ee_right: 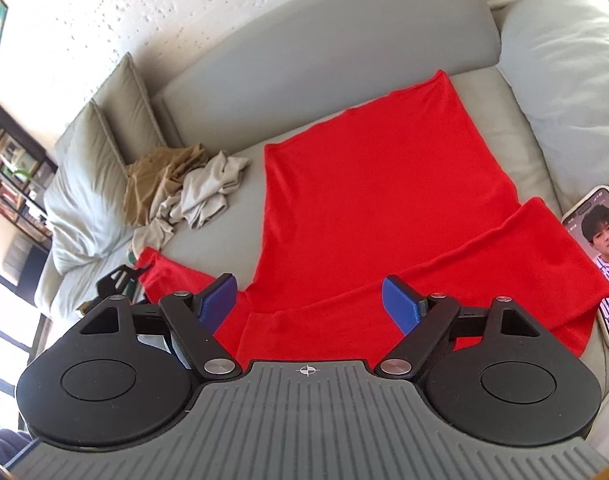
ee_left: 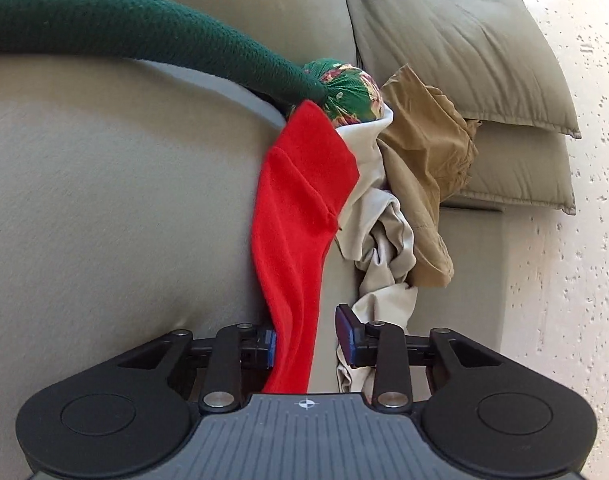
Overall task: Fold clothes
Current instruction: 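Move the left gripper to the other red sleeve and grasp its cuff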
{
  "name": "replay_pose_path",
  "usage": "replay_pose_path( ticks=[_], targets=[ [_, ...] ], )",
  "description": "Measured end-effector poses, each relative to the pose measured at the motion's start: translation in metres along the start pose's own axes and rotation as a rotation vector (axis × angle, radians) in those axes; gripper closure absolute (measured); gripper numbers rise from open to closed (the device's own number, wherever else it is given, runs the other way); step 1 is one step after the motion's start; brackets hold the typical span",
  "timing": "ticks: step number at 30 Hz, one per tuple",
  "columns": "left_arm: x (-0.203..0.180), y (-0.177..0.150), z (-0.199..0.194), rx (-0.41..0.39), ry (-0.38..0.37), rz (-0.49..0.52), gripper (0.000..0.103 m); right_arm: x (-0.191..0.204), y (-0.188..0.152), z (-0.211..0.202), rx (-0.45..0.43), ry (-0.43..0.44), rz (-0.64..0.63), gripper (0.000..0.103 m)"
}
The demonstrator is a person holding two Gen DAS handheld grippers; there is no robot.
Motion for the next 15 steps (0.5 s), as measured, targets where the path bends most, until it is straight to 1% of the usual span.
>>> replay_pose_path(
  ticks=[1, 2, 3, 4, 6, 8, 10, 12, 15],
  targets=[
    [0.001, 0.002, 0.002, -0.011, 0.025, 0.010, 0.091, 0.000, -0.001, 0.001, 0.005, 0.002, 0.001, 0.020],
    [0.001, 0.001, 0.003, -0.018, 0.056, 0.038, 0.093, 0.000, -0.002, 0.002, 0.009, 0.005, -0.001, 0.020],
    [-0.004, 0.000, 0.003, -0.025, 0.065, 0.083, 0.097, -0.001, -0.003, 0.002, 0.013, 0.006, -0.007, 0.020],
    [-0.010, -0.001, 0.000, -0.040, 0.084, 0.149, 0.100, -0.001, -0.004, 0.002, 0.012, 0.006, -0.012, 0.020],
    [-0.023, -0.004, -0.009, -0.072, 0.124, 0.278, 0.102, -0.001, -0.005, 0.000, 0.009, 0.007, -0.022, 0.021],
    [-0.033, -0.005, -0.022, -0.095, 0.117, 0.356, 0.102, -0.004, -0.005, -0.003, 0.005, 0.019, -0.011, 0.021],
    [-0.046, -0.008, -0.038, -0.099, 0.073, 0.389, 0.102, -0.008, -0.006, -0.006, 0.003, 0.032, 0.011, 0.021],
    [-0.063, -0.014, -0.056, -0.101, 0.031, 0.442, 0.102, -0.014, -0.007, -0.010, -0.003, 0.041, 0.029, 0.021],
    [-0.089, -0.038, -0.084, -0.093, -0.027, 0.530, 0.103, -0.027, -0.010, -0.021, -0.023, 0.044, 0.054, 0.021]
  ],
)
Point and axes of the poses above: each gripper's, at about its wrist camera, not at the fingertips, and z roughly the way its jaws point, x to its left, y to its top, the point moved 9 cm from there along z, roughly the way its jaws point, and after that the axes turned 1 degree about x, right-handed, at the moved point
